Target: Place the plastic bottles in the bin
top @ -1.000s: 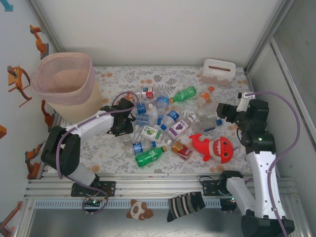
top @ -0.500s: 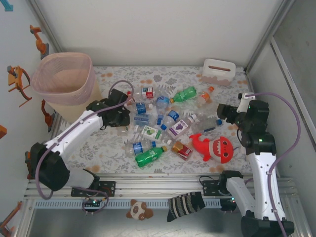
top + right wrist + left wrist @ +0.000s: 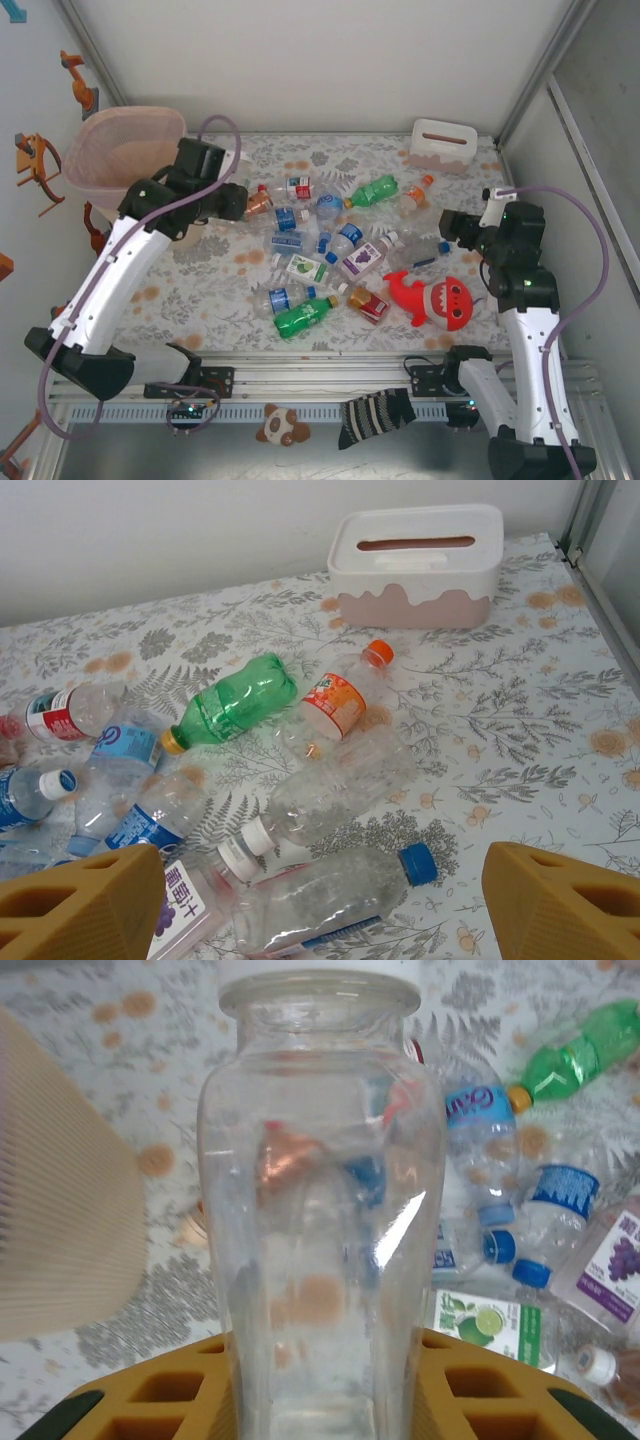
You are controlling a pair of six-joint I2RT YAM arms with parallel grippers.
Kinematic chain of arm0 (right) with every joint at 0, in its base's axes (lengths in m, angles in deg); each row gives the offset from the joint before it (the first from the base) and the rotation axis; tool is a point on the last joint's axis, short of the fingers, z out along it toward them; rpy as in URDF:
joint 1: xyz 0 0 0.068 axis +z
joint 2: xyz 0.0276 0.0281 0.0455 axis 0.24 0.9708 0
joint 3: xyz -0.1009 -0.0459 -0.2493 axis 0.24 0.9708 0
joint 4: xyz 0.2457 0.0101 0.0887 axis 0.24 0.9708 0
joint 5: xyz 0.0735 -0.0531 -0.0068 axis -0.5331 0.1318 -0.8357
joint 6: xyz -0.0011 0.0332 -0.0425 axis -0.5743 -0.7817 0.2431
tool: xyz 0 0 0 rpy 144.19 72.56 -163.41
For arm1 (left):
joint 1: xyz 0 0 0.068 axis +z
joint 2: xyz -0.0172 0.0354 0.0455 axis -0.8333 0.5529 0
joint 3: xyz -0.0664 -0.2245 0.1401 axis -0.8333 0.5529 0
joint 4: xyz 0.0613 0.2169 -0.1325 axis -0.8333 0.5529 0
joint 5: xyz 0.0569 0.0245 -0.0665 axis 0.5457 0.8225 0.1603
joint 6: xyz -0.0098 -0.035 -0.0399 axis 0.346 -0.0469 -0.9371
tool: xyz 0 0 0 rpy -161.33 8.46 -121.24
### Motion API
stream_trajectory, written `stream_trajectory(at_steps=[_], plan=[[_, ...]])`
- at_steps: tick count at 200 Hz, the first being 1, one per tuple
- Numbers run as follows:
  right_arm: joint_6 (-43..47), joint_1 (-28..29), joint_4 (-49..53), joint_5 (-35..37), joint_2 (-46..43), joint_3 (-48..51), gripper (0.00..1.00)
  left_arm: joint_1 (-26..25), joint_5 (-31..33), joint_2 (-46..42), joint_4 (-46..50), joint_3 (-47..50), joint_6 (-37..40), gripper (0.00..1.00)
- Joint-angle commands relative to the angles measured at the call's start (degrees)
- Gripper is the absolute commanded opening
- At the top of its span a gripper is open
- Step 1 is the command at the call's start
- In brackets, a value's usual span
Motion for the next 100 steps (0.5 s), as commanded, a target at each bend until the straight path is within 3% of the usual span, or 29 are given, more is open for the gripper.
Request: stream_trajectory(at_steps=[1, 56, 100], plan=[[0.6, 0.6, -0.1, -0.1, 0.2, -2.6, 0.82, 2.5, 1.5, 0.6, 4.1, -5.7, 6.5, 0.34], [0.8, 0.5, 0.2, 0.0, 0.7, -3.2, 0.82, 10.8, 3.9, 2.6, 2.8, -16.9, 14.5, 0.34], [1.0, 0.5, 0.2, -0.1, 0.9, -3.6, 0.82, 19.1, 1.7, 7.1, 0.6, -24.0, 18.8, 0.34]])
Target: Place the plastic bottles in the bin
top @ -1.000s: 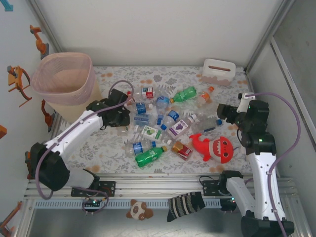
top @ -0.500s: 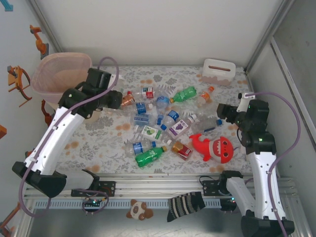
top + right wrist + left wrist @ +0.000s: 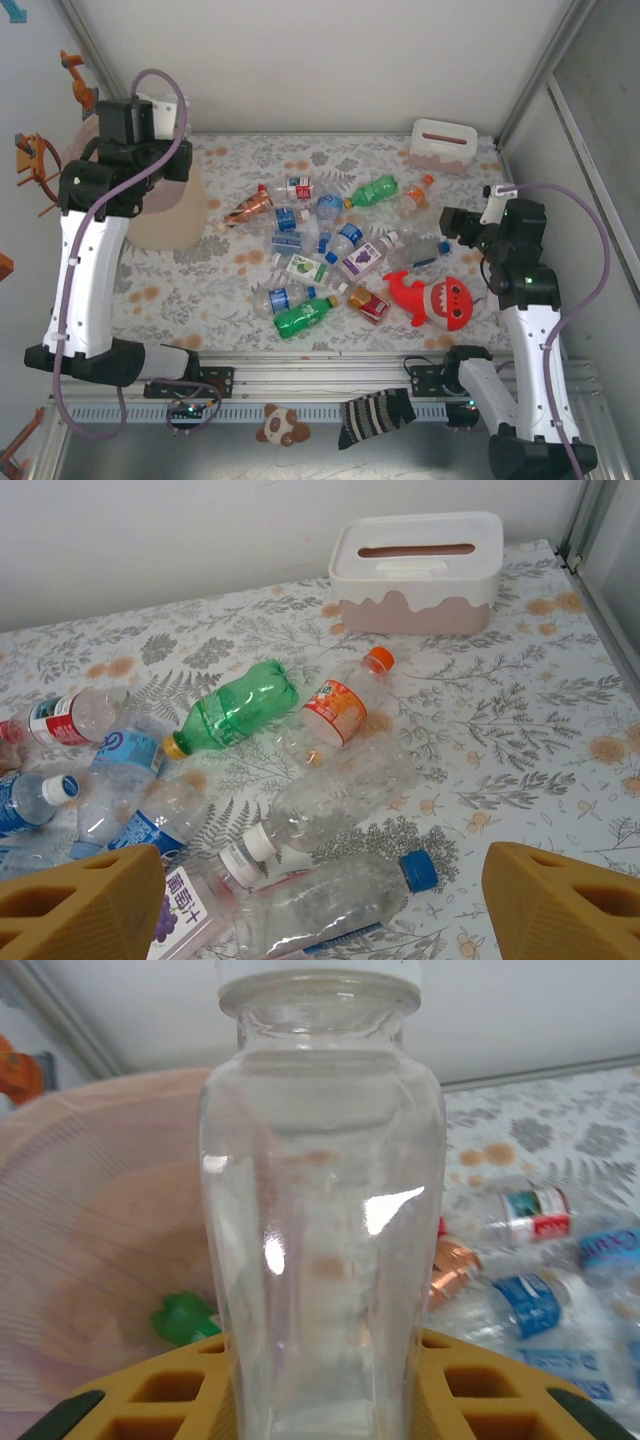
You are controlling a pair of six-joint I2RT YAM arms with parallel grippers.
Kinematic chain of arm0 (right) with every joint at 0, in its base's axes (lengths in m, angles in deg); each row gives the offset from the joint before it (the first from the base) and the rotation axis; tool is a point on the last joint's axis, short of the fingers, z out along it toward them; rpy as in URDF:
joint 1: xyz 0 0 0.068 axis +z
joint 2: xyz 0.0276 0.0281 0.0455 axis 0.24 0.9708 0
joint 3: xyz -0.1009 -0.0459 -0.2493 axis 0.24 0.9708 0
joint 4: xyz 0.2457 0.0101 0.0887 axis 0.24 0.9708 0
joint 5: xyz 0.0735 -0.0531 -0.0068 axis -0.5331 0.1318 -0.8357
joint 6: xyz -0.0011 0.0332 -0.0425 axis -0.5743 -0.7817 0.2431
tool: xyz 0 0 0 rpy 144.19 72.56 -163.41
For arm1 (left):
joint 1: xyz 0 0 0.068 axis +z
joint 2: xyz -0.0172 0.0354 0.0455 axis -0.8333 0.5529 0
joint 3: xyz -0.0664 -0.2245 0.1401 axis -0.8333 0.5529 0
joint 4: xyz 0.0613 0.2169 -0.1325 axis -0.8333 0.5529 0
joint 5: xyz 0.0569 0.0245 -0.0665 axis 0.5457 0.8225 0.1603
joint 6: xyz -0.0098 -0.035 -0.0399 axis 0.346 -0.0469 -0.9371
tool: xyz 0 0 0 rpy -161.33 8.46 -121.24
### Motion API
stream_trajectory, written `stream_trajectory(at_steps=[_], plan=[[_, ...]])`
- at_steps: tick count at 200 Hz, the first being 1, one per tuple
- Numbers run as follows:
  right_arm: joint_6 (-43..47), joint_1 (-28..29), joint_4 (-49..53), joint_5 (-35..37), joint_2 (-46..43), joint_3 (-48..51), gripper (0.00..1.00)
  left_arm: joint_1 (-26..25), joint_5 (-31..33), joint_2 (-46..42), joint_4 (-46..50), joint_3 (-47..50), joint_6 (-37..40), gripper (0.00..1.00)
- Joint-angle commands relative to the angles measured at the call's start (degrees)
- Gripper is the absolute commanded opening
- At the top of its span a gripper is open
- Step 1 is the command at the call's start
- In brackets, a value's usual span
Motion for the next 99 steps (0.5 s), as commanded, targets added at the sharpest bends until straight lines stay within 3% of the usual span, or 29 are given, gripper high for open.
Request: stream_trajectory(at_steps=[1, 39, 99], plan=[[0.9, 0.5, 0.1, -0.1, 0.0, -2.3, 0.82, 3.7, -1.0, 3.2, -1.8, -4.5, 4.5, 0.34], [1.4, 0.5, 0.6, 0.1, 0.1, -2.8, 0.82, 10.7, -7.6, 10.0, 1.5, -11.6, 5.4, 0.33], [1.5, 0.5, 0.4, -0.1, 0.0, -2.6, 0.82, 19.0, -20.2, 17.8, 5.0, -12.0, 4.5, 0.31]])
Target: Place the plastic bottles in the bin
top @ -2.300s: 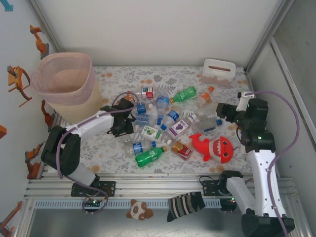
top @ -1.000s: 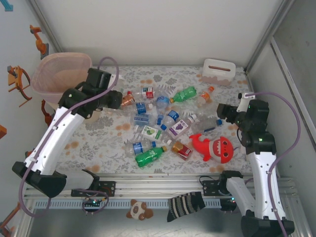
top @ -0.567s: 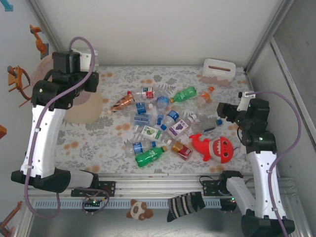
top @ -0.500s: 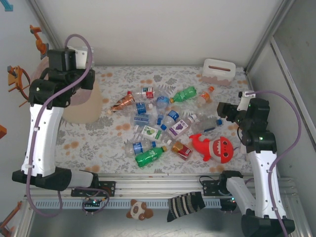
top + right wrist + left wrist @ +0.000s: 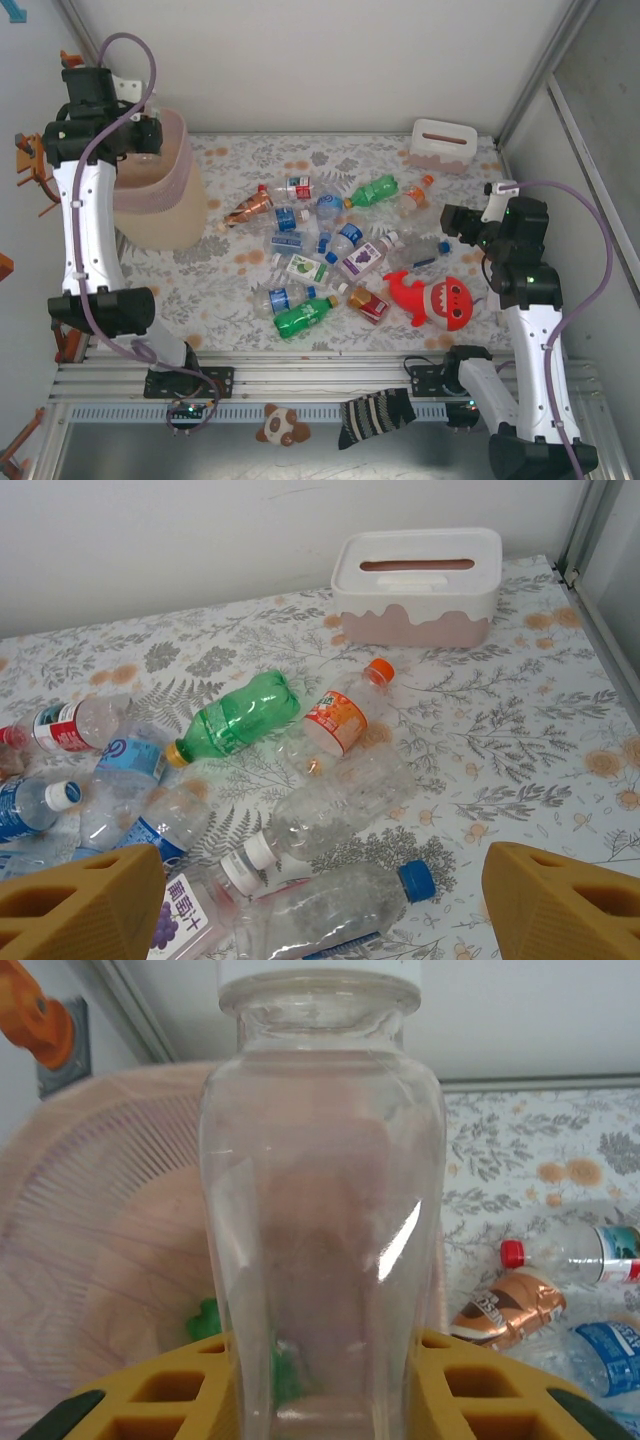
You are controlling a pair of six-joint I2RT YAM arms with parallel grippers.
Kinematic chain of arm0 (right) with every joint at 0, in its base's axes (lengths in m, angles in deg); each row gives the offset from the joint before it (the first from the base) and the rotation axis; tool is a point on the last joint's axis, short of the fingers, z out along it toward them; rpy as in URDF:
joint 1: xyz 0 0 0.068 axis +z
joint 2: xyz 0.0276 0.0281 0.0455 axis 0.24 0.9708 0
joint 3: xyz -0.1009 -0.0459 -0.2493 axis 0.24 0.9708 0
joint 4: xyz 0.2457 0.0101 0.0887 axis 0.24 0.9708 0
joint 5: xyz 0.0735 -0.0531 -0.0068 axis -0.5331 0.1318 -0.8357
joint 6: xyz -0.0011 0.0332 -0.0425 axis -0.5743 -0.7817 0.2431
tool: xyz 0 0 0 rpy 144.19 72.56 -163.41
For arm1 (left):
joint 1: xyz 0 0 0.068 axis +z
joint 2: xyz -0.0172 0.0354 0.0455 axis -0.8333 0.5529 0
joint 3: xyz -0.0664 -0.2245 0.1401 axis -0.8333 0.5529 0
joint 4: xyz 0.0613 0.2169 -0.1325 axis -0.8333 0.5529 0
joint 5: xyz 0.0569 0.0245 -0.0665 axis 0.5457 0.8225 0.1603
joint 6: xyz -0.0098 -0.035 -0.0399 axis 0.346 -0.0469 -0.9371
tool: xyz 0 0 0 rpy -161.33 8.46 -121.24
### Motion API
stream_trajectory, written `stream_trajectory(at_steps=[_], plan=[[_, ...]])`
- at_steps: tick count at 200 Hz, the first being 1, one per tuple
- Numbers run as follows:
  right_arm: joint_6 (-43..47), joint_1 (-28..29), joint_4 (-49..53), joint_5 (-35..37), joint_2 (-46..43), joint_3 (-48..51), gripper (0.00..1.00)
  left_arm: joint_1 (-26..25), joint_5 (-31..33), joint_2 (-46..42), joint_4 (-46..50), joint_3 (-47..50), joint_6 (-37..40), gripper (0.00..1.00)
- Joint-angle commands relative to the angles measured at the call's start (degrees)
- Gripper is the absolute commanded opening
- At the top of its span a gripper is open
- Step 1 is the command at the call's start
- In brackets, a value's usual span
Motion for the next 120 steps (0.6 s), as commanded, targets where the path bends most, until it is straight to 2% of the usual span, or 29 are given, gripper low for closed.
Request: stream_trajectory(at_steps=[1, 38, 84, 120], plan=[[0.9, 0.6, 0.3, -0.1, -0.3, -1.6, 0.82, 2.0, -7.1, 2.2, 2.9, -1.0, 0.6, 0.31], [1.0, 0.6, 0.4, -0.1, -0.4, -1.4, 0.82, 2.8, -7.8, 6.1, 4.1, 1.4, 0.4, 0.30], [1.2, 0.5, 0.6, -0.1, -0.5, -0.8, 0.82, 4.3, -5.3, 11.9, 6.4, 1.5, -1.4, 0.30], [1.1, 0.5, 0.6, 0.2, -0.6, -0.5, 0.82, 5.0, -7.4, 16.1, 8.8, 0.5, -1.0, 0.29]])
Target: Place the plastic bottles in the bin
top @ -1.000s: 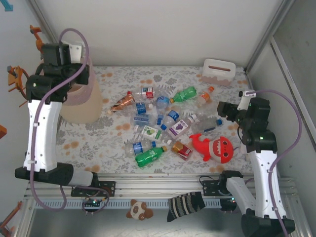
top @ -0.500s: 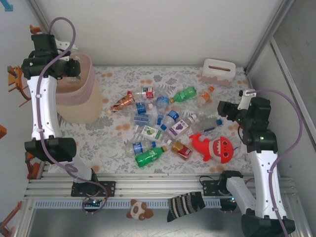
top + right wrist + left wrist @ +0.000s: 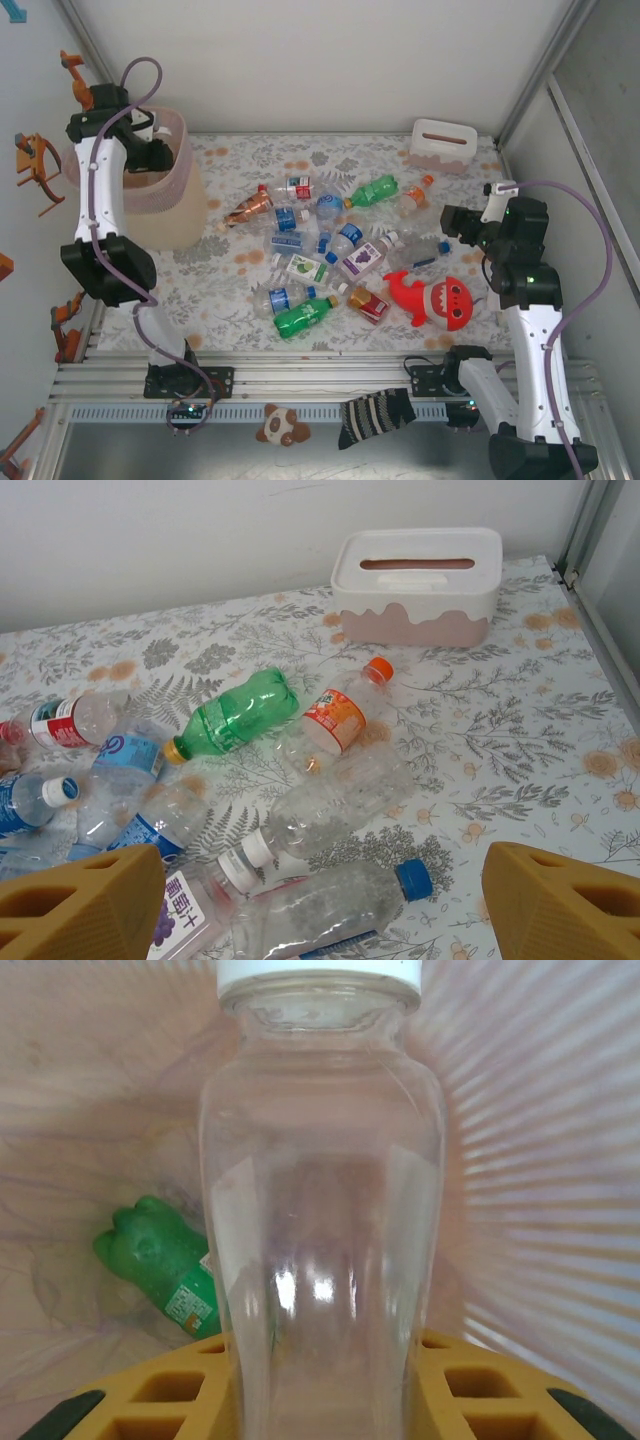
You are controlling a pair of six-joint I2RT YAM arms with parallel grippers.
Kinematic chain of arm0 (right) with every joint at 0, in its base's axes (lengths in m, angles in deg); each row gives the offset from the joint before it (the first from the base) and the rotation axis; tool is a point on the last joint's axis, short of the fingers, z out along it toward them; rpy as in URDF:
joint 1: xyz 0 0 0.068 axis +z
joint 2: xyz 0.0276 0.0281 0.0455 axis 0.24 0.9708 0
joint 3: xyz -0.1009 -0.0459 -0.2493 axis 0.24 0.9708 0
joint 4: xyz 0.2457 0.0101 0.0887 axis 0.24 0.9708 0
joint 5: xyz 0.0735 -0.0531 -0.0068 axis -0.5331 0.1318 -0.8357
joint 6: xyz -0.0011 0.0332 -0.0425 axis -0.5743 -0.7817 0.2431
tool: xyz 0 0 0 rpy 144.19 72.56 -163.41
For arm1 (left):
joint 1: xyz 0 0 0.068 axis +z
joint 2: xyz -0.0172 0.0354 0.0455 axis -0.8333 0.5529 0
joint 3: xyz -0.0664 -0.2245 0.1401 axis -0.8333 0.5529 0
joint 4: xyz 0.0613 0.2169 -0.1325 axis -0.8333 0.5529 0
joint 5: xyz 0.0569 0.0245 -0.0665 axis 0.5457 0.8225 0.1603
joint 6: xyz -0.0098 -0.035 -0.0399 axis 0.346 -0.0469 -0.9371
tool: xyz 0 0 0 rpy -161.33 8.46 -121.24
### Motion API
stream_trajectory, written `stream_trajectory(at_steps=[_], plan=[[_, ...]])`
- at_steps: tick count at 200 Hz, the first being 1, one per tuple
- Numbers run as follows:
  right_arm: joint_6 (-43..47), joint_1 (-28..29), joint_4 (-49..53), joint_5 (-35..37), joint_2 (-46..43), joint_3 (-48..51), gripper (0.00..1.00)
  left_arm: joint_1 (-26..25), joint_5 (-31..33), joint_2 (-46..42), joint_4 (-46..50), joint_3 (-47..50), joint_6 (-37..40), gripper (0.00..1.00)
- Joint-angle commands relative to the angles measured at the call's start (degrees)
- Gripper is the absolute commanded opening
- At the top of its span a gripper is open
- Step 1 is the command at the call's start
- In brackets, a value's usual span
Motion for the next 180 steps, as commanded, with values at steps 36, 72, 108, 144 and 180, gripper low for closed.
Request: stream_trajectory(at_steps=[36, 72, 108, 144, 180], plan=[[0.4, 0.6, -0.1, 0.0, -0.2, 0.0, 0.82, 0.4, -4.7, 5.1, 4.5, 0.1, 0.2, 0.29], [0.5, 0.5, -0.4, 0.0, 0.1, 0.4, 0.82, 0.4, -4.4, 8.1, 4.4, 2.6, 0.6, 0.30], [0.3, 0.6, -0.7, 0.0, 0.2, 0.9, 0.82, 0.5, -3.4, 11.4, 3.6, 4.4, -0.1, 0.31], [0.2, 0.5, -0.8, 0.1, 0.3, 0.8, 0.82, 0.6, 0.2, 13.5, 0.4, 7.2, -1.4, 0.34], [0.2, 0.6, -0.5, 0.6, -0.2, 0.6, 0.82, 0.6, -1.6, 11.7, -2.1, 7.1, -2.6, 0.47]])
